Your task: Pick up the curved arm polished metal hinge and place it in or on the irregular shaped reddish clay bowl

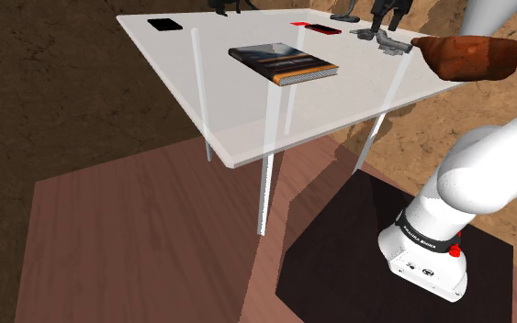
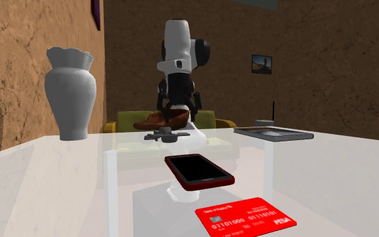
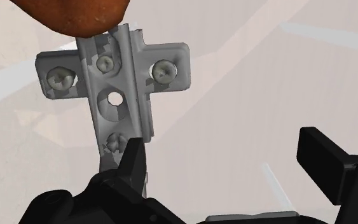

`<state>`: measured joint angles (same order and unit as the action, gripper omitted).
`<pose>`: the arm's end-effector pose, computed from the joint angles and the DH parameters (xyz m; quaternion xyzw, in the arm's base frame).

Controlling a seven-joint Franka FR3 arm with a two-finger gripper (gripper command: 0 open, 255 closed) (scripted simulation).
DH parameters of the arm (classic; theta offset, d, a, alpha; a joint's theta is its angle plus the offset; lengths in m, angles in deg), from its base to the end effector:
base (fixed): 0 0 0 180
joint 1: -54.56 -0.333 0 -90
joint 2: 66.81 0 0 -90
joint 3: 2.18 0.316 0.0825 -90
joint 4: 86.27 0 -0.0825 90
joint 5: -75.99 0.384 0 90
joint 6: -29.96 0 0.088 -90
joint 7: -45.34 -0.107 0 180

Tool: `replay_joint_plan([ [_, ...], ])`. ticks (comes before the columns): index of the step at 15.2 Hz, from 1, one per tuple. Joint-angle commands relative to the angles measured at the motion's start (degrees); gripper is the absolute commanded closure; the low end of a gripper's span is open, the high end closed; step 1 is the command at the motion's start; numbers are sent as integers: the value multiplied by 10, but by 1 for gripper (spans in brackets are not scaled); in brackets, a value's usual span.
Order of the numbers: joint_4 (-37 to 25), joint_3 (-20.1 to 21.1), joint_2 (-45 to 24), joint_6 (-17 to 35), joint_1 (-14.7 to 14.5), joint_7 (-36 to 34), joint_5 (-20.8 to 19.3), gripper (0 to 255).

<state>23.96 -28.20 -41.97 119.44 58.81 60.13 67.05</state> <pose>0.3405 -0.2675 0.6433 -0.9926 0.1196 -0.0200 0.0079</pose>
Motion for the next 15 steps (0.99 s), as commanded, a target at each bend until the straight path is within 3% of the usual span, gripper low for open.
replay_joint_plan([
  [1, -36, -24, -34, -1, 0, 26, 6, 0],
  [5, -111, -77, -108, -5, 3, 85, 31, 0],
  [15, -39, -75, -93, 54, 6, 78, 23, 0],
])
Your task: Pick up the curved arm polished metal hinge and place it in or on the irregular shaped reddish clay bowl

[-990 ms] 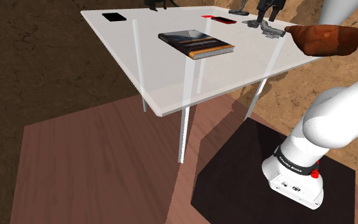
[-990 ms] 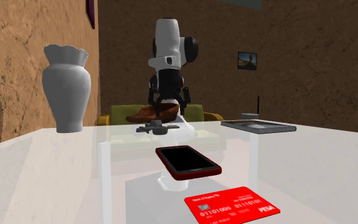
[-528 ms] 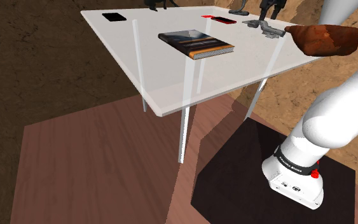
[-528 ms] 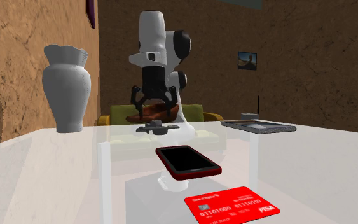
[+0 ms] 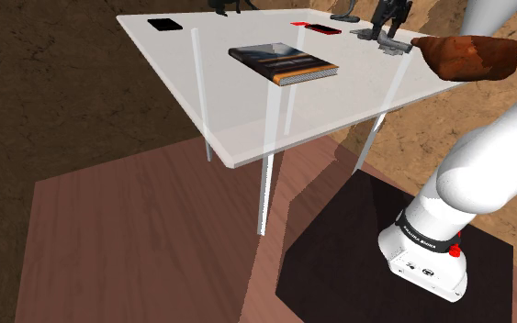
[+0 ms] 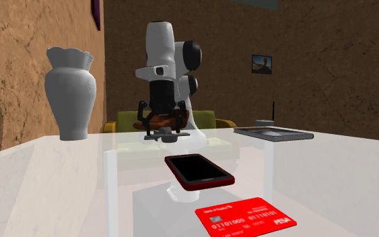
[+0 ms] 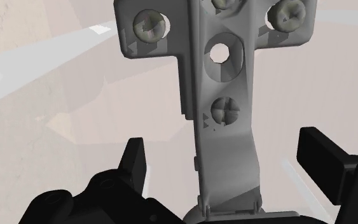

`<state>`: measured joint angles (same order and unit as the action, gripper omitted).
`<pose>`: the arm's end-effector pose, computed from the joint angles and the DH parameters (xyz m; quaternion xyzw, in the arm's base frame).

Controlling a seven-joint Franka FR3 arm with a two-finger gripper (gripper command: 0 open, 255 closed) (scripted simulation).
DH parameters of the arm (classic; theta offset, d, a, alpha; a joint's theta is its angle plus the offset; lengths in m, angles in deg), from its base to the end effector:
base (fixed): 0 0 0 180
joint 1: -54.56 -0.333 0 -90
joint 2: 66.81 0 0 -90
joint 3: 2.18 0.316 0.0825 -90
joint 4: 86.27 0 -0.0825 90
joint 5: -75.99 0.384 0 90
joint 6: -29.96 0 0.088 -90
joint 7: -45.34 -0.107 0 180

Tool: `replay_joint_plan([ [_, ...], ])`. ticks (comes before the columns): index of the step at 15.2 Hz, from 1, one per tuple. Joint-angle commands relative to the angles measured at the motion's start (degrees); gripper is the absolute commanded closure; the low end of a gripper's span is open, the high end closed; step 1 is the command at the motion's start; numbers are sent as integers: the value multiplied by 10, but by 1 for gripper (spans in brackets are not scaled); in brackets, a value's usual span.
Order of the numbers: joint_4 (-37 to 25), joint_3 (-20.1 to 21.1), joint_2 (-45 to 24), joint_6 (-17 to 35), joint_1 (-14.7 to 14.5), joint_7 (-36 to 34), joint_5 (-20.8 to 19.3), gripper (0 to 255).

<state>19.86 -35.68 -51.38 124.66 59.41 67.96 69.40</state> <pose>0.3559 -0.3386 0.6119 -0.9919 0.1256 -0.0199 0.0073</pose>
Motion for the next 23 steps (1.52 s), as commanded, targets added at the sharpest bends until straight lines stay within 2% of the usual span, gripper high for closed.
replay_joint_plan([
  [1, 2, 0, 1, 2, 0, 0, 0, 0],
  [5, 2, 0, 1, 2, 0, 0, 0, 0],
  [6, 2, 0, 1, 2, 0, 0, 0, 255],
  [15, 2, 0, 1, 2, 0, 0, 0, 255],
  [23, -76, -1, -17, -61, -3, 6, 9, 255],
])
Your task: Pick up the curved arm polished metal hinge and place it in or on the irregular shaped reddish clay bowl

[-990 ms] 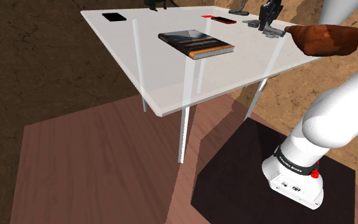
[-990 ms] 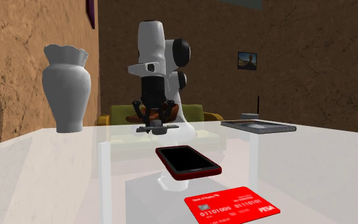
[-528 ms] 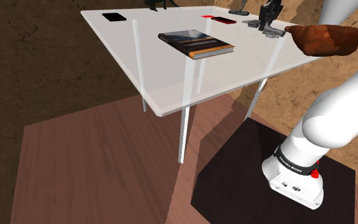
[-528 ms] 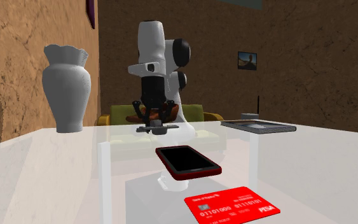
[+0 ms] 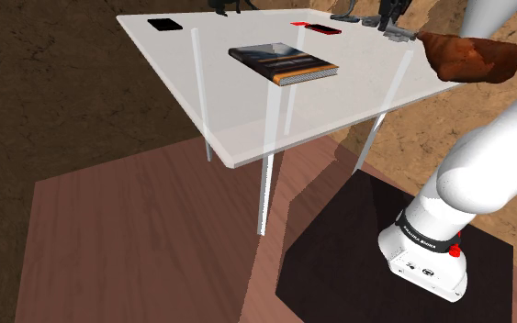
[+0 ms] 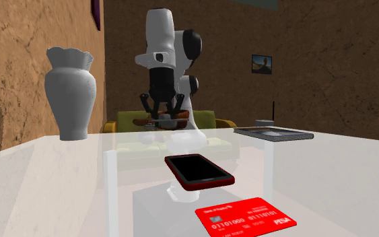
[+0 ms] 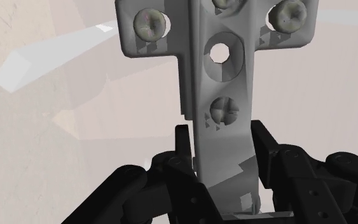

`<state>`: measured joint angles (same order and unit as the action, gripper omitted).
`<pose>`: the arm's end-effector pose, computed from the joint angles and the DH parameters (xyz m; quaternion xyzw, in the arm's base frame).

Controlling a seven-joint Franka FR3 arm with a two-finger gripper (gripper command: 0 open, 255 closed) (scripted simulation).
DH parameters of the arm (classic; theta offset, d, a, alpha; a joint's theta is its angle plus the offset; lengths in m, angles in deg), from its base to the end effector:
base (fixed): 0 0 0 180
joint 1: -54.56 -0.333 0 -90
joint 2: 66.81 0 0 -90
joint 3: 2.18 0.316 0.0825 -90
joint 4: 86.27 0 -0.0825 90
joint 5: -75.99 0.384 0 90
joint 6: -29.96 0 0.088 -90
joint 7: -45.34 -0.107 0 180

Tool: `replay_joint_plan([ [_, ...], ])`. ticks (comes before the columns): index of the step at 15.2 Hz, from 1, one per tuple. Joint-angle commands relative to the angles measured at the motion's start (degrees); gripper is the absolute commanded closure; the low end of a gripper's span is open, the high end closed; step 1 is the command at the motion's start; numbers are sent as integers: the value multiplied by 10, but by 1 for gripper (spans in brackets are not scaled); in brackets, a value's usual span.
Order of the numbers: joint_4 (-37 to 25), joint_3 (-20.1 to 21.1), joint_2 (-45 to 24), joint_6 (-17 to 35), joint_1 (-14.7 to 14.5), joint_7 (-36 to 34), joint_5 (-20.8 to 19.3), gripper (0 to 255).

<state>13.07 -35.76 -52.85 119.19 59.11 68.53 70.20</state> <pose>0.3554 -0.3385 0.6491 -0.9919 0.1255 -0.0201 0.0072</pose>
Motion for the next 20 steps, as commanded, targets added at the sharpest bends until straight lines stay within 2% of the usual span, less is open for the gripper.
replay_joint_plan([
  [1, -19, -1, -6, -14, -1, 2, 3, 255],
  [12, -151, -14, -53, -106, -3, 20, 27, 255],
  [20, -274, -35, -110, -183, 5, 44, 60, 255],
])
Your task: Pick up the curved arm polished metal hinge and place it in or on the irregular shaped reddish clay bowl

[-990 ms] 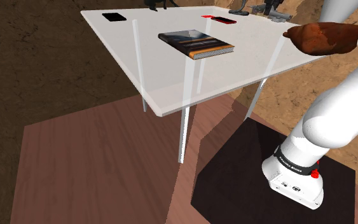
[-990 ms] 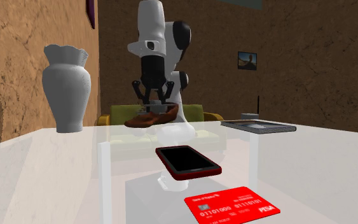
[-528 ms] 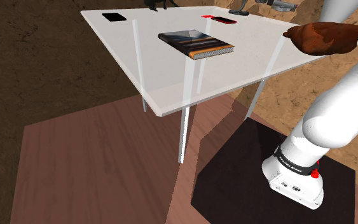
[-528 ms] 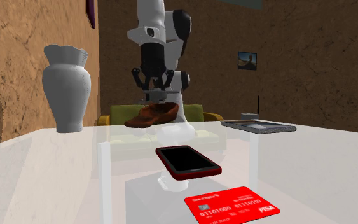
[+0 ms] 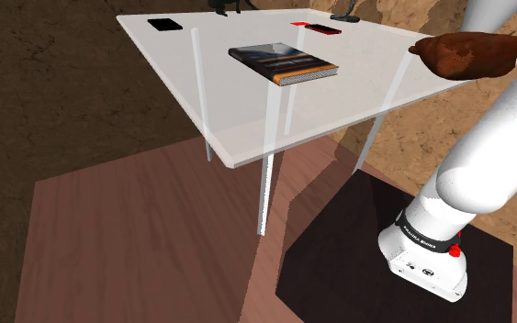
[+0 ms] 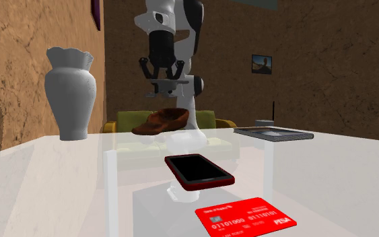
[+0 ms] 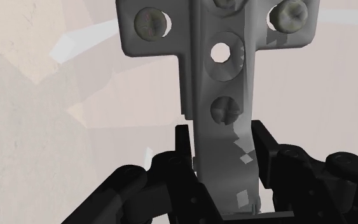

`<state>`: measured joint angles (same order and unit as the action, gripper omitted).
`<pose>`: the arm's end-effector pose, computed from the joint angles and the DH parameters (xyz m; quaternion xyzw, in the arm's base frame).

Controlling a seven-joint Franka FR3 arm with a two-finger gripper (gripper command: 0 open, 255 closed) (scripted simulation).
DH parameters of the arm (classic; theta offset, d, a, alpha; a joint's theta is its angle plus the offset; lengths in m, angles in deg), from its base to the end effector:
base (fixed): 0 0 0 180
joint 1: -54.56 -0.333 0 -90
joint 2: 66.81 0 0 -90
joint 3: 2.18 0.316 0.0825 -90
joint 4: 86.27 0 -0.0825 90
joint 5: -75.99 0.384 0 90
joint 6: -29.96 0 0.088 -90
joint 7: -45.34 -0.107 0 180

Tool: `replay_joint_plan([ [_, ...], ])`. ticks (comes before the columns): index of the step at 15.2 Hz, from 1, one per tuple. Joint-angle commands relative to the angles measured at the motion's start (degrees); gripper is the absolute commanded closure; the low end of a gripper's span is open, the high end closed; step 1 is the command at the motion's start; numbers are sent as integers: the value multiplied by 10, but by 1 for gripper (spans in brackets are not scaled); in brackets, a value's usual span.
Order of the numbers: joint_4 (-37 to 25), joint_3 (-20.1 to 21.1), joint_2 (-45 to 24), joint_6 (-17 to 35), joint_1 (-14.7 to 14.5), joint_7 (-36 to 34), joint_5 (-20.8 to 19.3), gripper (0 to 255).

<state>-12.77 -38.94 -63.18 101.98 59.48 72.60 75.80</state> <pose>0.3567 -0.3389 0.7531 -0.9918 0.1258 -0.0201 0.0073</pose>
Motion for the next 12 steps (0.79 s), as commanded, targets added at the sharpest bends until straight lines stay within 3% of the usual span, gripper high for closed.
replay_joint_plan([
  [1, -34, -6, -16, -21, 4, 7, 10, 255],
  [5, -103, -21, -53, -62, 17, 23, 36, 255],
  [8, -8, 12, 48, -47, -10, -12, -30, 255],
  [12, 84, 61, 158, -51, -9, -47, -85, 255],
])
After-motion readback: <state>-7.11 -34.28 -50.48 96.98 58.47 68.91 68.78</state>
